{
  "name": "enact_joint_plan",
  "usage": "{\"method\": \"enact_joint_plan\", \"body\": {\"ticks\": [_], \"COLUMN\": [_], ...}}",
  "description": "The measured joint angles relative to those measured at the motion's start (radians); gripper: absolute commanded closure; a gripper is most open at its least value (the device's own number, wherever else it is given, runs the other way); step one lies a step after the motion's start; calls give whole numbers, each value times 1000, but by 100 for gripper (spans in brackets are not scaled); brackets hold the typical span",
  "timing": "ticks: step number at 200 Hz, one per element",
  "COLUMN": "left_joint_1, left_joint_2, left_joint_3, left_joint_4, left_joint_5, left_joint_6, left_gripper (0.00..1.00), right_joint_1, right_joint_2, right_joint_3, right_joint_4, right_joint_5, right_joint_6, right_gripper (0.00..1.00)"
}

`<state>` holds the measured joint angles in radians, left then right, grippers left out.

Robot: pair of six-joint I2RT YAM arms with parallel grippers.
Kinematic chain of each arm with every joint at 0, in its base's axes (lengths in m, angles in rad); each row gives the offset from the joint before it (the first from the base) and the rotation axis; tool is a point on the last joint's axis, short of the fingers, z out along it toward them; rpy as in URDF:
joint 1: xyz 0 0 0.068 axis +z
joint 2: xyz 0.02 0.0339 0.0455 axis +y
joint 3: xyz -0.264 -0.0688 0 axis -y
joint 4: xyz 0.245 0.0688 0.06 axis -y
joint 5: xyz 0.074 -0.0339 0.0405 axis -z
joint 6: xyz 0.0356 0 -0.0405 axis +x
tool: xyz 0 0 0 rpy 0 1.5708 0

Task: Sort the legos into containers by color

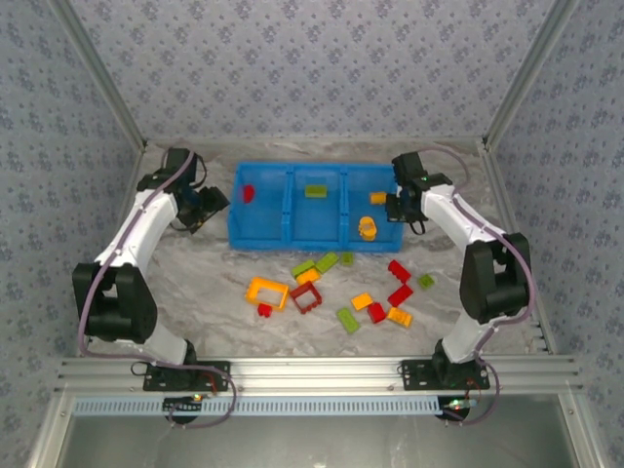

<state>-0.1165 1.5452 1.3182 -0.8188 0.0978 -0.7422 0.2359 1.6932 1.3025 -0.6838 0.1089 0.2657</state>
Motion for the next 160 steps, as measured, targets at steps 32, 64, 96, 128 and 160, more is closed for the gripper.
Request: {"method": "enact_joint_plan", "body": {"ticks": [32,64,96,128,160], "left_joint_1": [-34,-61,-90,-115,-126], "left_joint_2": [-1,-1,-11,-38,-81], "left_joint_3": [0,0,0,-4,-43], "left_joint_4": [0,0,0,0,-7], "left_joint_5": [0,-1,0,-2,-5], "left_joint_6": [-10,-18,-28,-29,-29], "left_gripper": [32,32,32,32,31], "right_joint_1": [-40,-74,-81,-86,-101], "right_joint_2": [4,76,148,155,156], "right_joint_3": [0,83,161,168,167], "right_joint_4": [15,15,42,61,73], "right_joint_5": [-8,-19,-19,-29,-61], "right_joint_6": [-2,-24,-50,-81,-126], "right_gripper": [100,100,100,100,100]}}
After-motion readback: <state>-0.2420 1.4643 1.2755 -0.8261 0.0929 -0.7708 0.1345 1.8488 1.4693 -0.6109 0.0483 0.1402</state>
